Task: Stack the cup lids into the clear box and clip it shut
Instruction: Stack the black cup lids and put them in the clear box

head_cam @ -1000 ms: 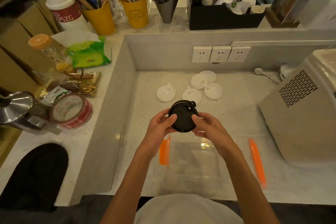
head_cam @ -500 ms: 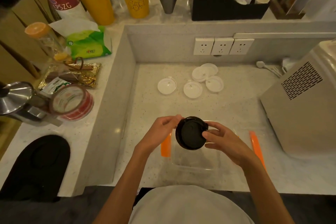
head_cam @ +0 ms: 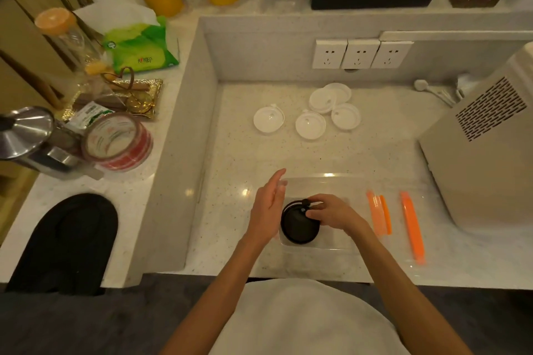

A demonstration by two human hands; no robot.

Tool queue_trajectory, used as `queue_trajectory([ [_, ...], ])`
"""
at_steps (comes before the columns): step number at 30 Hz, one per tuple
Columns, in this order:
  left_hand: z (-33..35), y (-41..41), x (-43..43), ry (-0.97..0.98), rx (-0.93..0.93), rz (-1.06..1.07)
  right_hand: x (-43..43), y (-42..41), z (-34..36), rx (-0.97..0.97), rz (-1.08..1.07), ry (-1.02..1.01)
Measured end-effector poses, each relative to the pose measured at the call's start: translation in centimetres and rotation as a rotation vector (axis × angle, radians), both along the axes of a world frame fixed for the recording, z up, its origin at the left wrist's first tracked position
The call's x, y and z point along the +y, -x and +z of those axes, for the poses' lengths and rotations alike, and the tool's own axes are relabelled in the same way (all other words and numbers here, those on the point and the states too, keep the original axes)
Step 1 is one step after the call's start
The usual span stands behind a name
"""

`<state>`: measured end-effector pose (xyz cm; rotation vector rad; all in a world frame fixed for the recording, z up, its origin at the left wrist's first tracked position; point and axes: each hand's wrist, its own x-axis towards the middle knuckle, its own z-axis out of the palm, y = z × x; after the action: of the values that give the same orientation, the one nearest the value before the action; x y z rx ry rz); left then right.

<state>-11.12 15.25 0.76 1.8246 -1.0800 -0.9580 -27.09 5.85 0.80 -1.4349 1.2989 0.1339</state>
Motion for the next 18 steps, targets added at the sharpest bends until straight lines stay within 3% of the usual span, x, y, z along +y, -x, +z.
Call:
queue_trajectory([
  [7, -0.1, 0.0, -0.2, 0.007, 0.001, 0.004, 0.2, -0.7, -1.7, 0.067, 0.001, 0.174],
  [18, -0.4, -0.1, -0.4, 0.004, 0.005, 0.012, -0.4, 0.1, -2.1, 0.065, 0.014, 0.045],
])
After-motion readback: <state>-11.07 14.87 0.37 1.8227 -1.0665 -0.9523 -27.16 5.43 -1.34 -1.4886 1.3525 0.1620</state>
